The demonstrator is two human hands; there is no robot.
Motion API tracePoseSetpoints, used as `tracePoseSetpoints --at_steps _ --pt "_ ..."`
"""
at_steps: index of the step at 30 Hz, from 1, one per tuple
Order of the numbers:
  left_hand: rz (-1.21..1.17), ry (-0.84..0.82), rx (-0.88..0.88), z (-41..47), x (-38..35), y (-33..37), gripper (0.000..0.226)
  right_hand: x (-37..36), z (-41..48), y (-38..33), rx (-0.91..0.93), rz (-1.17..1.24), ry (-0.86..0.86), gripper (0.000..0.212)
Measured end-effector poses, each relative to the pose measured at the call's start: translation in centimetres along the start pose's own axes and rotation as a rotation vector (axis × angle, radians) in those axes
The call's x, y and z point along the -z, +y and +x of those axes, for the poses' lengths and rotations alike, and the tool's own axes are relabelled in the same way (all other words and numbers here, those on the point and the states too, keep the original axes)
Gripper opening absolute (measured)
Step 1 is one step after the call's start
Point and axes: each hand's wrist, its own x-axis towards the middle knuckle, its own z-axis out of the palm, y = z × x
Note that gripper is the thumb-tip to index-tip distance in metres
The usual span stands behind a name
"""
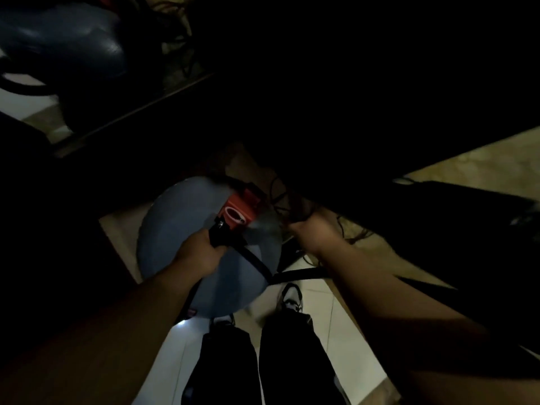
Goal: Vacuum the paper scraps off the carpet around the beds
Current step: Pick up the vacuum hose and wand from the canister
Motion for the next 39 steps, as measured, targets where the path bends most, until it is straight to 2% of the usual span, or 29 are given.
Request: tracePoseSetpoints --at_steps 5,9,11,12,17,19,21,25,26,29,33,36,39 --pt "0.051 -0.088 0.008 -5.3 0.1 -2.1 0.035 2.1 -7.4 4.6 -0.005 0.05 0.142 0.013" --pt "0.135 -0.152 -0.031 -10.3 -1.4 -1.3 0.028 3.3 -13.3 9.5 -0.124 0.137 0.156 0.029" --pt "0.178 -0.2 -0.066 -12.3 -3.0 -0.1 0.02 3.3 -15.6 12.7 -0.149 0.167 0.172 0.011" --pt "0.203 -0.217 -0.082 -13.3 -4.0 0.6 0.02 3.1 -16.9 14.0 -0.159 0.19 0.209 0.005" --pt "0.295 -0.242 -0.113 -16.4 -8.8 5.1 0.033 3.7 -21.1 21.6 -0.126 0.463 0.516 0.017" --pt "0.333 -0.226 -0.122 -17.4 -11.1 7.5 0.034 5.4 -23.0 24.7 -0.161 0.625 0.538 0.028" --pt "0.385 -0.233 -0.133 -18.4 -13.5 10.3 0.034 7.2 -25.1 28.1 -0.183 0.723 0.501 0.028" --pt "0.446 -0.237 -0.169 -20.0 -19.7 17.1 0.041 11.6 -29.6 33.9 -0.181 0.985 0.618 0.01" --pt "0.458 -0.236 -0.176 -20.4 -21.5 18.8 0.041 12.6 -30.4 36.0 -0.236 1.042 0.66 0.009" --pt "0.48 -0.262 -0.194 -21.4 -26.5 24.0 0.035 16.1 -31.8 41.4 -0.293 1.073 0.794 0.019" --pt "0.435 -0.265 -0.239 -21.7 -33.0 31.1 0.038 20.4 -32.1 46.5 -0.356 1.136 0.794 0.023" --pt "0.423 -0.272 -0.252 -21.8 -36.9 36.2 0.034 23.3 -32.8 48.4 -0.35 1.14 0.863 0.024" --pt "0.423 -0.291 -0.296 -21.5 -40.3 41.0 0.032 26.4 -31.8 50.4 -0.379 1.202 0.919 0.039"
